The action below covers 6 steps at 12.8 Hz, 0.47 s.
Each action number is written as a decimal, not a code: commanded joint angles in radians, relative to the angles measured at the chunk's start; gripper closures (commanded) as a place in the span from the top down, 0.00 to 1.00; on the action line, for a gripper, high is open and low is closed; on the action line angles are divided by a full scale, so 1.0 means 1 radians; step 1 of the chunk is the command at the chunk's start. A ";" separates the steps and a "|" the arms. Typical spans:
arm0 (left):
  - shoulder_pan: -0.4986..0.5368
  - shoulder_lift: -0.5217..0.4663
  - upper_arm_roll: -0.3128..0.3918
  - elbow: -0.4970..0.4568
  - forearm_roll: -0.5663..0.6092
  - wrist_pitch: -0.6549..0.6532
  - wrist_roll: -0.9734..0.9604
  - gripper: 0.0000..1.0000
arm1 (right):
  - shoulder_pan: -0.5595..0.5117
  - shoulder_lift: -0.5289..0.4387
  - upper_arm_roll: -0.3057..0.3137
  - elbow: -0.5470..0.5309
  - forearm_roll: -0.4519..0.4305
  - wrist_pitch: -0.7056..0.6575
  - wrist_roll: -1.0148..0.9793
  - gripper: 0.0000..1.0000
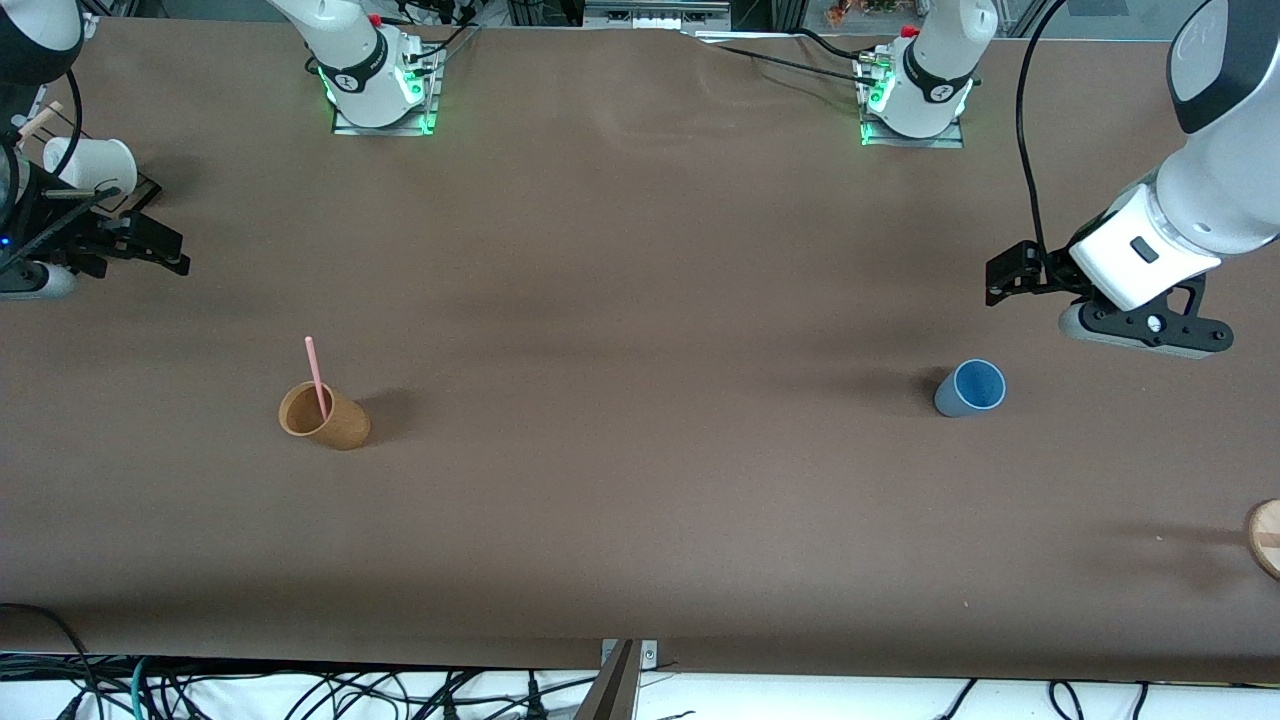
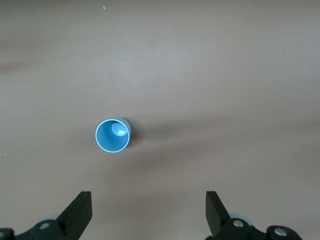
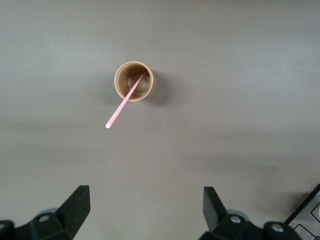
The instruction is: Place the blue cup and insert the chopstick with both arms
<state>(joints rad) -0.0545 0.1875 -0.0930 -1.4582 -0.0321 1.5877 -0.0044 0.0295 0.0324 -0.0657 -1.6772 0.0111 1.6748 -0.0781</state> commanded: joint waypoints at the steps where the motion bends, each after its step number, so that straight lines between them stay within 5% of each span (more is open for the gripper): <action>1: 0.002 0.021 0.004 0.032 0.023 -0.008 0.023 1.00 | -0.006 -0.011 0.003 -0.012 -0.005 0.019 -0.002 1.00; 6: -0.004 0.023 0.002 0.030 0.021 -0.008 0.020 1.00 | -0.006 -0.008 0.003 -0.012 -0.002 0.014 -0.002 1.00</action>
<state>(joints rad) -0.0529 0.1970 -0.0909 -1.4582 -0.0321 1.5877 -0.0043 0.0290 0.0332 -0.0658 -1.6772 0.0111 1.6798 -0.0781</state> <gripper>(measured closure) 0.000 0.000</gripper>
